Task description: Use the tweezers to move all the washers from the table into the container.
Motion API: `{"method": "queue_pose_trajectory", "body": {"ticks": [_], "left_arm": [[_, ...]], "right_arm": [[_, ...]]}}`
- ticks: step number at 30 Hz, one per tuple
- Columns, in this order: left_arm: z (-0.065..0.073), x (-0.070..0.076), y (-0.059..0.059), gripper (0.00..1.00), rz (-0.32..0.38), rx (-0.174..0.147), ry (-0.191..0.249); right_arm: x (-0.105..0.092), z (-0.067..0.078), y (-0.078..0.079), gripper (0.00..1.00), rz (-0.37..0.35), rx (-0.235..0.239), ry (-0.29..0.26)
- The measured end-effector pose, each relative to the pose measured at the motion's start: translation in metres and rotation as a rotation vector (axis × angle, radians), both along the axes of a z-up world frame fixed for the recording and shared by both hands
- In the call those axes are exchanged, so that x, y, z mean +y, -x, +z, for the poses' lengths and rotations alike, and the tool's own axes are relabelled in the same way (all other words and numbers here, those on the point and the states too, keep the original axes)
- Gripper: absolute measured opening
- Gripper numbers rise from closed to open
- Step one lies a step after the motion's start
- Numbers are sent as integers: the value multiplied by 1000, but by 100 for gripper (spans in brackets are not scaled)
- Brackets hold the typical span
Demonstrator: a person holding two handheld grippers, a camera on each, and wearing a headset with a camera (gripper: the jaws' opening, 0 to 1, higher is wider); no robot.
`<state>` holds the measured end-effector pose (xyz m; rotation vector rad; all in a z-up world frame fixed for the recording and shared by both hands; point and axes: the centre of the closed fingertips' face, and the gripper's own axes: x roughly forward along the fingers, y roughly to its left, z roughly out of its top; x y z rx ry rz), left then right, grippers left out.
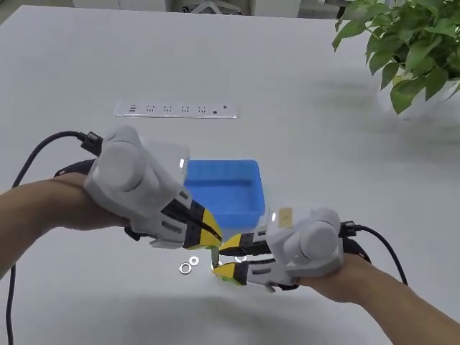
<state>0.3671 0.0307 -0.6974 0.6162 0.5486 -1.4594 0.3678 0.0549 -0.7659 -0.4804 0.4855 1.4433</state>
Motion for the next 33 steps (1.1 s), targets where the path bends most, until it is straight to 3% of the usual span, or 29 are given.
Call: {"method": "queue_pose_trajectory", "body": {"ticks": [33], "left_arm": [[-1,0,2,5,2,4,3]], "right_arm": [[2,-2,1,10,-5,5,-1]]}}
